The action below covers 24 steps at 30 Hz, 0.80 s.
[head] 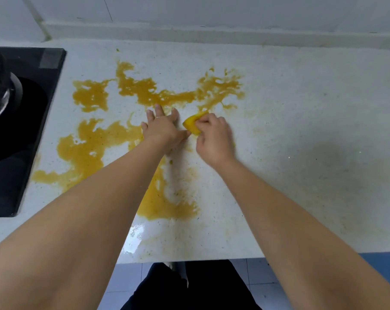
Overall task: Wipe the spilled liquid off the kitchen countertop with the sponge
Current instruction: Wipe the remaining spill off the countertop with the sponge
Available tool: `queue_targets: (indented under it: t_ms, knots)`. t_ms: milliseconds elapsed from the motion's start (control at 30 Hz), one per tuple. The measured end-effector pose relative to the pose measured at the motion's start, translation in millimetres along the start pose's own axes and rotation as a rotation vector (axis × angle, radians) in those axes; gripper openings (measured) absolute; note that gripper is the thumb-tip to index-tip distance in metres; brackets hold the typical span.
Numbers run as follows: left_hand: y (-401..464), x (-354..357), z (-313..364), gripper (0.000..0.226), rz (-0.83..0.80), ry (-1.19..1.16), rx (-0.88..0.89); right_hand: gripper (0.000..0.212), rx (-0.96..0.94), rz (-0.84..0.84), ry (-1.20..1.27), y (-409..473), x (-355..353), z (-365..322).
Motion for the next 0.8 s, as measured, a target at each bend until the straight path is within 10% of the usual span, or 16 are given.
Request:
queue_targets:
  t_ms: [167, 333, 500, 667, 800]
  knots:
    - [0.9, -0.3, -0.6, 0.076, -0.008, 0.009, 0.003, 0.035, 0.354, 0.114, -0.015, 15.9, -17.6, 44.0]
    - [0.1, -1.7, 1.0, 0.076, -0.019, -0.006, -0.013, 0.035, -0.038, 0.032, 0.003, 13.8, -2.3, 13.9]
    - [0.3, -1.7, -0.8, 0.073, -0.029, -0.008, -0.001, 0.033, 0.423, 0.093, -0.069, 16.0, -23.2, 60.4]
    - [-0.1, -2.5, 2.5, 0.072, -0.014, -0.02, -0.024, 0.036, -0.079, 0.003, -0.02, 14.1, 2.8, 3.1]
    - [1.2, -4.2, 3.5, 0.07, -0.028, -0.023, -0.045, 0.037, 0.279, 0.1, -0.048, 25.6, -13.4, 41.9]
Point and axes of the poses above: each hand's wrist, its own y-axis towards the middle knuckle, its own x-axis out of the palm, z = x × y, the point moved 4 cm from there along y, towards the middle knuckle, and after that the axes turned 14 degrees about -x, right-handed, at the moved point
